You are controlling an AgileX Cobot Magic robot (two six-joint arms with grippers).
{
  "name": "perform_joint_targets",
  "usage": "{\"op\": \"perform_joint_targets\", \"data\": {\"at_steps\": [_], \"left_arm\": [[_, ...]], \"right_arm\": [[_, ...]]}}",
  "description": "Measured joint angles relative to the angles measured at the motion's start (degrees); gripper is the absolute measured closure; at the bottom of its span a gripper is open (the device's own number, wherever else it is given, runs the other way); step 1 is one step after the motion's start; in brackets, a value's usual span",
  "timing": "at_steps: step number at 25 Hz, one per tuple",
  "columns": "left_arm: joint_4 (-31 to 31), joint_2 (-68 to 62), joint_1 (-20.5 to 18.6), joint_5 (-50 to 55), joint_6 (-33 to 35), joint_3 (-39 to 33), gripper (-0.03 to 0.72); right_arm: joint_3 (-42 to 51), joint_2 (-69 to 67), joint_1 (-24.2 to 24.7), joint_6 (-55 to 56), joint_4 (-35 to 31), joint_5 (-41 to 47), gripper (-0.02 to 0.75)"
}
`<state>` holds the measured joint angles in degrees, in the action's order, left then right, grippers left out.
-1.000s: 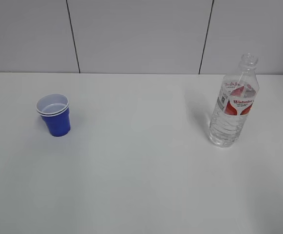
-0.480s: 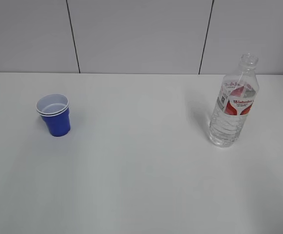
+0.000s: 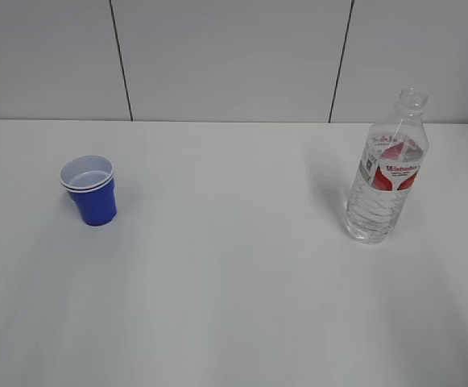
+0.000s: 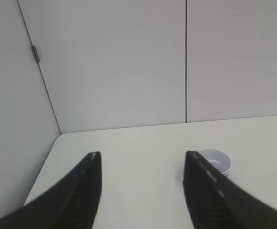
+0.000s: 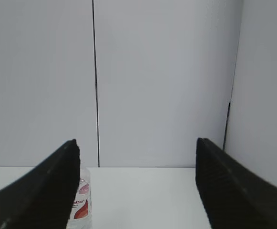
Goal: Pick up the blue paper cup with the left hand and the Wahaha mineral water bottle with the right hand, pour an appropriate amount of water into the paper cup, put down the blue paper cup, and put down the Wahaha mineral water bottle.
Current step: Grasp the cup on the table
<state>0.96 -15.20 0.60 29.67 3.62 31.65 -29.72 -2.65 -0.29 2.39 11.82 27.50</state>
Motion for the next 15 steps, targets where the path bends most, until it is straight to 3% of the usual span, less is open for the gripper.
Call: {"op": "perform_joint_targets", "data": {"at_steps": [4, 6, 15], "left_arm": [[0.00, -6.11, 0.00, -4.95, 0.00, 0.00, 0.129], [-0.03, -9.30, 0.00, -8.18, 0.00, 0.00, 0.102], [5.17, -24.48, 0.00, -24.87, 0.00, -1.36, 0.125]], "right_arm": [[0.00, -4.97, 0.00, 0.00, 0.00, -4.54, 0.170], [0.00, -7.12, 0.00, 0.00, 0.00, -6.08, 0.170], [0.00, -17.93, 0.00, 0.00, 2.08, -21.72, 0.170]]}}
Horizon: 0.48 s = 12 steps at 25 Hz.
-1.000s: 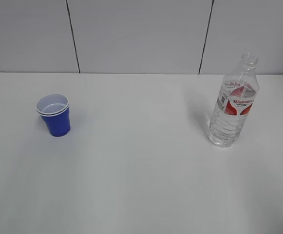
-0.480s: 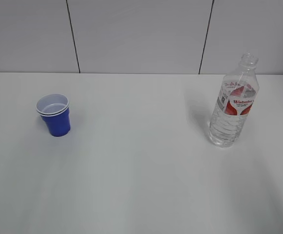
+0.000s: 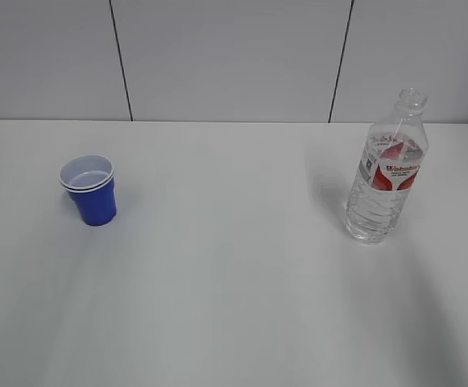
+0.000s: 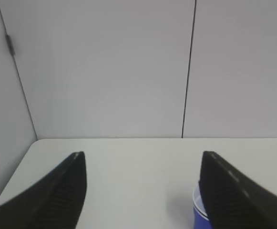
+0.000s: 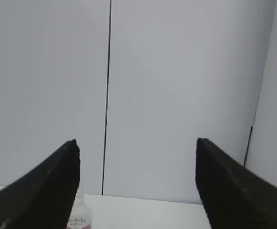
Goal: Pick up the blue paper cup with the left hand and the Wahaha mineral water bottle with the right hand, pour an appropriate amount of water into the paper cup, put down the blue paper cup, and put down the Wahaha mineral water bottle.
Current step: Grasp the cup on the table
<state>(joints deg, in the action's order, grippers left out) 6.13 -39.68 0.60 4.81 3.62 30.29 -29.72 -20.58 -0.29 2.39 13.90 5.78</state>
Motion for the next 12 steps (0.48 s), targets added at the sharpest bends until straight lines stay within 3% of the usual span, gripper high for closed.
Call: {"op": "perform_joint_targets", "data": {"at_steps": [7, 12], "left_arm": [[1.24, -11.62, 0.35, -19.98, 0.00, -5.06, 0.156], [1.65, -19.29, 4.25, -28.20, -0.22, -5.06, 0.157]], "right_arm": [[0.00, -8.37, 0.00, 0.83, 0.57, -6.23, 0.170], [0.00, -15.28, 0.00, 1.01, 0.71, -11.26, 0.170]]}}
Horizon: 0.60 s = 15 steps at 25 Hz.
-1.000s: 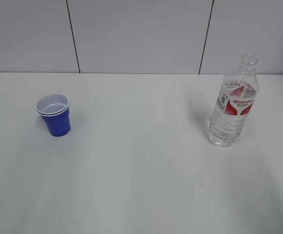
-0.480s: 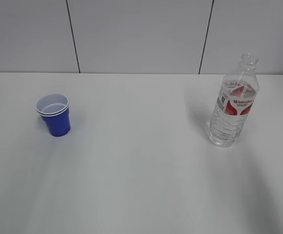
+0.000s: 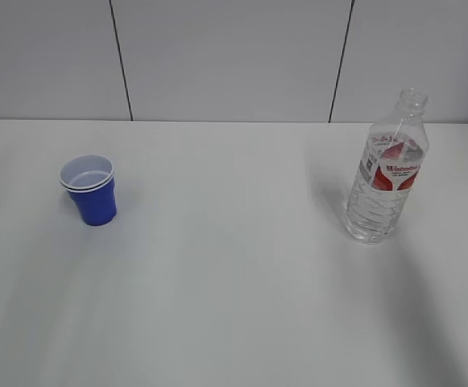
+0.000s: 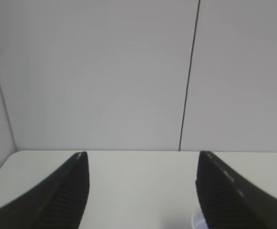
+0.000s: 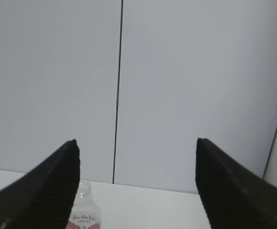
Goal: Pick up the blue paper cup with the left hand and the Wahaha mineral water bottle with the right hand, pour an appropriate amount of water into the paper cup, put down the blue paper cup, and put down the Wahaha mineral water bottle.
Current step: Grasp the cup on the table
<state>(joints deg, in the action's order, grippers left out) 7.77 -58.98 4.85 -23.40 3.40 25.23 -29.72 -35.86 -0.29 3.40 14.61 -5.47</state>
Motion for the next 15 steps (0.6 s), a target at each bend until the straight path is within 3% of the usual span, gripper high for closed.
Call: {"op": "perform_joint_targets", "data": {"at_steps": [6, 15], "left_arm": [[-0.64, -11.80, 5.36, -11.26, -0.13, 0.00, 0.160], [-3.22, -34.72, 5.79, -34.14, -0.13, 0.00, 0.205]], "right_arm": [[0.00, -7.24, 0.00, 0.13, 0.43, -7.66, 0.170], [0.00, -10.81, 0.00, 0.25, 1.73, -11.55, 0.170]]}}
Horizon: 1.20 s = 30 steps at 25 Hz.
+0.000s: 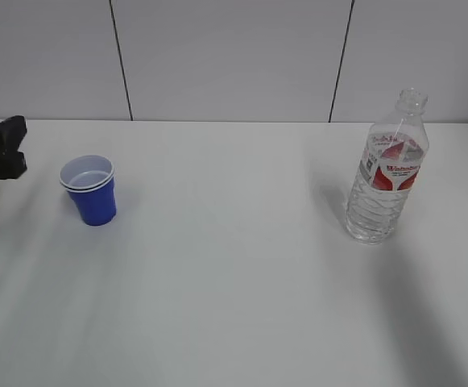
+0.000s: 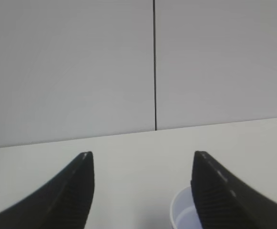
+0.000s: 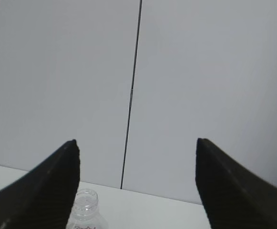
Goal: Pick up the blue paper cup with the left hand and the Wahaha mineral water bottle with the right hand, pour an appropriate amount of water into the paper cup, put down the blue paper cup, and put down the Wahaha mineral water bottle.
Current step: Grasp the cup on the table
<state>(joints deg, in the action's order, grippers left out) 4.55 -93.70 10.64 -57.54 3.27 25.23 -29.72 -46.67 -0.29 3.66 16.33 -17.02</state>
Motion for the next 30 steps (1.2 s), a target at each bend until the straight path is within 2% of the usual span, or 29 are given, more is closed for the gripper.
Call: {"op": "perform_joint_targets", "data": {"at_steps": [2, 6, 13, 15, 20, 30], "left_arm": [[-2.30, -4.72, 0.00, -4.90, 0.00, 0.00, 0.208], [-7.88, -12.08, 0.00, -7.16, 0.00, 0.10, 0.209], [-9.62, -16.00, 0.09, -7.47, 0.00, 0.33, 0.207], [-9.62, -16.00, 0.09, -7.75, 0.00, 0.42, 0.179], [-9.62, -16.25, 0.09, -7.72, 0.00, 0.42, 0.030], [-10.87, -23.11, 0.09, -8.09, 0.00, 2.27, 0.032]], "right_arm": [[0.00, 0.00, 0.00, 0.00, 1.32, -0.10, 0.170], [0.00, 0.00, 0.00, 0.00, 1.94, -0.24, 0.170], [0.00, 0.00, 0.00, 0.00, 2.06, -0.24, 0.170], [0.00, 0.00, 0.00, 0.00, 2.15, -0.24, 0.170], [0.00, 0.00, 0.00, 0.00, 2.15, -0.24, 0.170], [0.00, 0.00, 0.00, 0.00, 2.15, -0.37, 0.170]]}}
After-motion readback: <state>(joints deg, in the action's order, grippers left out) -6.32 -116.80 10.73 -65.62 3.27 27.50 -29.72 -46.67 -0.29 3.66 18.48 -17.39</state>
